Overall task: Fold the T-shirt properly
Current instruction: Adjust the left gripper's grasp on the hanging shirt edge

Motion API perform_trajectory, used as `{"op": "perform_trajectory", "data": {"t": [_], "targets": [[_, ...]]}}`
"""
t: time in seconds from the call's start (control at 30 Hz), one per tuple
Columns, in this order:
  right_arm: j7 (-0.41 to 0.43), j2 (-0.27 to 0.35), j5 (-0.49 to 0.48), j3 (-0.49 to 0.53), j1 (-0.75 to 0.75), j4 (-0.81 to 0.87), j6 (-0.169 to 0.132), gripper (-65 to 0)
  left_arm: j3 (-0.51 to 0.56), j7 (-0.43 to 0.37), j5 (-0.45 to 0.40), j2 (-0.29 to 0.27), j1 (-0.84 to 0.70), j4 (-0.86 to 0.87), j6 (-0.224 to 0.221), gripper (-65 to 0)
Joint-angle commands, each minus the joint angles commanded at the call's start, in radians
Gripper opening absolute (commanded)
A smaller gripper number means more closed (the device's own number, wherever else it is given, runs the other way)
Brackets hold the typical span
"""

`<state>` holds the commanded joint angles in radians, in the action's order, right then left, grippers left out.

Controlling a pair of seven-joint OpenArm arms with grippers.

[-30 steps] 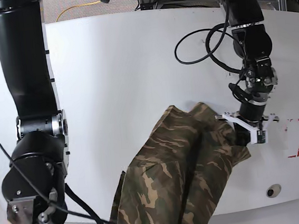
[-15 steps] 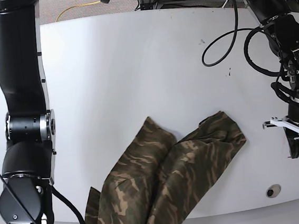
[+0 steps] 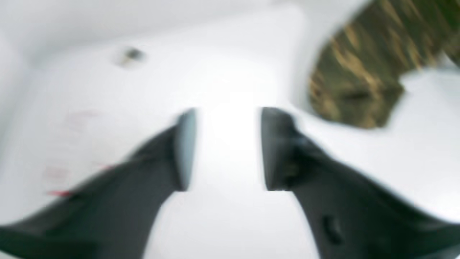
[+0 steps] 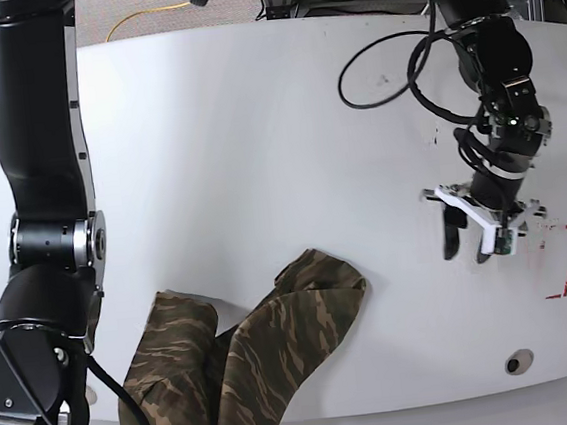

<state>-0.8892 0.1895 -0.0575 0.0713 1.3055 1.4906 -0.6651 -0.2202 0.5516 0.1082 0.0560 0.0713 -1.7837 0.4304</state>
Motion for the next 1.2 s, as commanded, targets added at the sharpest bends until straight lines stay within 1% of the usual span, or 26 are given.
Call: {"op": "perform_trajectory", "data": {"t": [0.03,0.13,0.2,0.23,0.27,0.37,0.5,0.57,0.7,0.83,0.93,1.2], "targets": [[0.0,-0.011,0.002,0.0,0.0,0.008,0.0,-65.0,0.012,0.0,0.0,-0.014,0.0,0.006,0.0,-28.6],[0.0,-0.02,-0.005,0.008,0.0,0.018,-0.002,-65.0,0.02,0.0,-0.002,-0.052,0.0,0.008,0.0,-31.4],[0.0,-0.021,-0.008,0.044,0.0,0.02,-0.002,-65.0,0.02,0.0,-0.002,-0.064,0.0,0.005,0.0,-32.6],[0.0,-0.028,-0.008,0.06,0.0,0.025,-0.002,-65.0,0.02,0.0,-0.002,-0.064,0.0,0.005,0.0,-32.5],[0.0,-0.051,-0.008,0.063,0.0,0.028,-0.002,-65.0,0.018,0.0,-0.002,-0.061,0.002,0.005,0.0,-32.4],[0.0,-0.092,0.0,0.066,0.0,0.029,-0.008,-65.0,0.014,0.0,-0.002,-0.06,0.005,0.008,0.0,-32.4],[0.0,-0.152,-0.006,0.068,0.0,0.051,-0.009,-65.0,0.012,0.0,0.002,-0.035,0.002,0.003,0.0,-32.4],[0.0,-0.189,-0.005,0.068,0.0,0.077,-0.009,-65.0,-0.012,0.0,0.005,-0.018,0.0,0.008,0.0,-32.4],[-0.002,-0.259,-0.006,0.117,0.0,0.084,-0.009,-65.0,-0.077,0.0,0.005,-0.015,-0.003,0.02,0.0,-32.4],[-0.002,-0.325,-0.008,0.118,0.0,0.083,-0.009,-65.0,-0.098,0.0,0.005,-0.011,-0.02,0.032,0.0,-32.4],[-0.002,-0.345,-0.009,0.118,0.0,0.077,-0.008,-65.0,-0.13,0.0,0.005,-0.011,-0.034,0.031,0.002,-32.4],[-0.002,-0.347,-0.005,0.118,0.0,0.084,-0.002,-65.0,-0.129,0.0,0.003,-0.011,-0.035,0.052,0.003,-32.2]]}}
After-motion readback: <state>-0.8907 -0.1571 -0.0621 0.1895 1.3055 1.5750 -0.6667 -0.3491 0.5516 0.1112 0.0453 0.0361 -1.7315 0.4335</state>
